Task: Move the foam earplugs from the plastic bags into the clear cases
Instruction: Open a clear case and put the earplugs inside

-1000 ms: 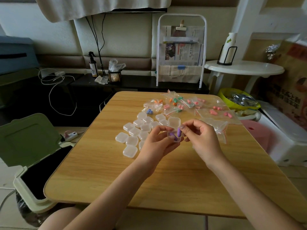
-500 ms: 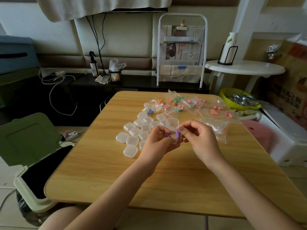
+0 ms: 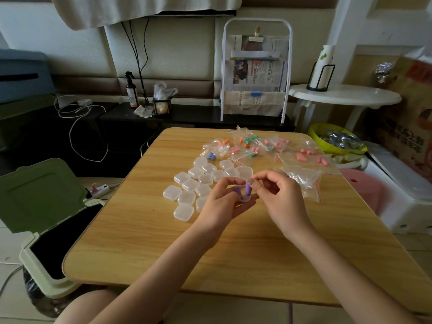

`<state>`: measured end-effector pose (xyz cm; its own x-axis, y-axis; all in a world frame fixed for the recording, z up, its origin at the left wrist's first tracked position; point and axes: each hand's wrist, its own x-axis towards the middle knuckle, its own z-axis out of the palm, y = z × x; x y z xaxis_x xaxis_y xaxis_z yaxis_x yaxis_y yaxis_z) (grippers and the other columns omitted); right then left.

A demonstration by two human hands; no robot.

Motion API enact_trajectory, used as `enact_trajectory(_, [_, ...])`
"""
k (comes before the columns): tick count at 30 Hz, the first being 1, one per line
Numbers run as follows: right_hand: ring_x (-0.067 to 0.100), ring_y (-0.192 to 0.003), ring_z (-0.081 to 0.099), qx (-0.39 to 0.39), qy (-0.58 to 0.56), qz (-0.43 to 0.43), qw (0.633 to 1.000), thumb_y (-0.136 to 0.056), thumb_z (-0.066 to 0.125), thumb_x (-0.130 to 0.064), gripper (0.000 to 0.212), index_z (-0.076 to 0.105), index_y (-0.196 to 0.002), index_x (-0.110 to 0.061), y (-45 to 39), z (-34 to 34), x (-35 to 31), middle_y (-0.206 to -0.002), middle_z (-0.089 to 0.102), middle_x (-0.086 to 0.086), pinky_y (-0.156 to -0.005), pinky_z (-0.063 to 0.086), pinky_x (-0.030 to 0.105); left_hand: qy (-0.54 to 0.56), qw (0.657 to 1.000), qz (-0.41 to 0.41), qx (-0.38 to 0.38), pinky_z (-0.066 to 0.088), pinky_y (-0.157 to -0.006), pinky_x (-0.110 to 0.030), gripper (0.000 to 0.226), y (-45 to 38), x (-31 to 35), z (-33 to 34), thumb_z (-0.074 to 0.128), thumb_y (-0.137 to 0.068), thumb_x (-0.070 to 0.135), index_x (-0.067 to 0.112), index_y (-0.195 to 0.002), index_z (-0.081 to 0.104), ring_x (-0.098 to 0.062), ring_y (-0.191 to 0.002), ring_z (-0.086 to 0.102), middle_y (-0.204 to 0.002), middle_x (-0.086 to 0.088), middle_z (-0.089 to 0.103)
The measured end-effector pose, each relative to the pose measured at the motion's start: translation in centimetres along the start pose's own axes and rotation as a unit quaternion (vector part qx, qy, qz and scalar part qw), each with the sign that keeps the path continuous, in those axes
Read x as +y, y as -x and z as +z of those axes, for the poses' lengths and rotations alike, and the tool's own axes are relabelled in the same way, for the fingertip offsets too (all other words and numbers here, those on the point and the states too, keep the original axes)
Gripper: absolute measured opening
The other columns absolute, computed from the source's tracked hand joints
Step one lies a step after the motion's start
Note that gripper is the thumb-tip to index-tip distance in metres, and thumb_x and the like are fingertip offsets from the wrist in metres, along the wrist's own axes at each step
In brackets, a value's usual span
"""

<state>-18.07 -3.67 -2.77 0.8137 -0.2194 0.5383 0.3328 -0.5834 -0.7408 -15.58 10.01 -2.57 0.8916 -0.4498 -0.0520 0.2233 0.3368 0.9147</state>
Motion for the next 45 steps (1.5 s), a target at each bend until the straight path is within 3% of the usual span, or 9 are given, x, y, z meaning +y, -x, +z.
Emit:
enact_trajectory(8, [0.004, -0.064, 0.048, -0.017, 0.088, -0.017, 0.996, -0.085, 0.069, -0.020, 0.006, 0.070, -0.080, -0.022, 0.1, 0.4, 0.5, -0.073, 0.049, -0.010, -0.055, 0.034, 0.014, 0.007, 1.000, 0.003, -0.003, 0.055, -0.083, -0.030, 0.023, 0.0, -0.1, -0.2, 0.041, -0.093, -0.009, 0.000, -0.112, 0.051, -0.027, -0.102, 0.067, -0.109, -0.023, 0.066])
enact_trajectory(15, [0.001, -0.059, 0.046, -0.015, 0.111, -0.025, 0.993, -0.083, 0.069, -0.018, 0.007, 0.067, -0.079, -0.024, 0.2, 0.3, 0.2, -0.075, 0.048, -0.011, -0.052, 0.031, 0.022, 0.051, 0.998, -0.013, 0.017, 0.057, -0.071, -0.028, 0.020, -0.2, 0.0, -0.3, 0.042, -0.094, -0.004, -0.001, -0.108, 0.057, -0.020, -0.075, 0.068, -0.091, -0.017, 0.066])
enact_trajectory(19, [0.008, -0.062, 0.047, -0.025, 0.109, -0.035, 0.993, -0.080, 0.069, -0.020, 0.010, 0.063, -0.080, -0.028, 0.1, 0.2, 0.1, -0.080, 0.052, -0.011, -0.056, 0.043, 0.030, 0.068, 0.997, -0.017, 0.035, 0.058, -0.068, -0.029, 0.016, -0.6, -0.1, -0.5, 0.045, -0.093, -0.005, 0.003, -0.097, 0.058, -0.019, -0.067, 0.066, -0.084, -0.013, 0.063])
enact_trajectory(24, [0.008, -0.075, 0.052, -0.057, 0.046, -0.020, 0.997, -0.083, 0.070, -0.015, 0.015, 0.062, -0.091, -0.024, 0.3, 0.3, 0.1, -0.089, 0.054, -0.010, -0.062, 0.040, 0.012, 0.057, 0.998, -0.029, 0.028, 0.058, -0.069, -0.033, 0.014, -0.7, -0.2, -1.3, 0.056, -0.088, -0.004, 0.010, -0.089, 0.056, -0.016, -0.067, 0.067, -0.077, -0.006, 0.067])
enact_trajectory(28, [-0.002, -0.083, 0.057, -0.038, -0.070, 0.044, 0.996, -0.093, 0.059, -0.018, 0.017, 0.049, -0.106, -0.022, 0.2, 0.2, -0.4, -0.100, 0.056, -0.010, -0.070, 0.046, 0.012, 0.076, 0.996, -0.031, 0.032, 0.058, -0.066, -0.033, 0.014, -0.9, -0.3, -1.4, 0.059, -0.087, -0.003, 0.010, -0.088, 0.054, -0.023, -0.077, 0.071, -0.084, -0.009, 0.070])
enact_trajectory(32, [-0.005, -0.090, 0.057, -0.068, -0.066, 0.060, 0.994, -0.098, 0.050, -0.022, 0.021, 0.054, -0.117, -0.028, 0.0, -0.1, -0.1, -0.112, 0.059, -0.016, -0.074, 0.047, 0.015, 0.092, 0.995, -0.031, 0.026, 0.059, -0.073, -0.036, 0.011, -0.9, -0.4, -1.2, 0.059, -0.089, 0.000, 0.007, -0.091, 0.052, -0.026, -0.081, 0.070, -0.086, -0.014, 0.070])
enact_trajectory(38, [0.006, -0.085, 0.059, -0.053, -0.073, 0.052, 0.995, -0.098, 0.050, -0.022, 0.011, 0.061, -0.101, -0.023, 0.0, 0.1, 0.1, -0.095, 0.063, -0.015, -0.074, 0.050, 0.028, 0.156, 0.984, -0.078, 0.037, 0.060, -0.073, -0.040, 0.011, -1.1, 0.0, -0.9, 0.052, -0.094, 0.006, 0.002, -0.104, 0.051, -0.035, -0.086, 0.066, -0.100, -0.025, 0.063])
enact_trajectory(42, [0.001, -0.087, 0.058, -0.082, -0.042, 0.008, 0.996, -0.093, 0.060, -0.023, 0.001, 0.061, -0.093, -0.022, 0.2, 0.0, 0.2, -0.089, 0.064, -0.014, -0.071, 0.046, 0.018, 0.182, 0.979, -0.085, 0.018, 0.059, -0.075, -0.041, 0.010, -0.9, 0.4, -0.9, 0.047, -0.093, 0.008, 0.004, -0.102, 0.050, -0.034, -0.081, 0.067, -0.091, -0.023, 0.067])
enact_trajectory(45, [0.002, -0.096, 0.052, -0.103, 0.075, -0.044, 0.991, -0.084, 0.070, -0.028, 0.023, 0.059, -0.104, -0.028, 0.3, 0.2, 0.6, -0.101, 0.057, -0.017, -0.079, 0.042, 0.015, 0.171, 0.982, -0.086, 0.007, 0.058, -0.071, -0.037, 0.015, -0.8, 0.3, -1.0, 0.045, -0.093, 0.014, 0.007, -0.106, 0.049, -0.038, -0.093, 0.063, -0.095, -0.025, 0.067])
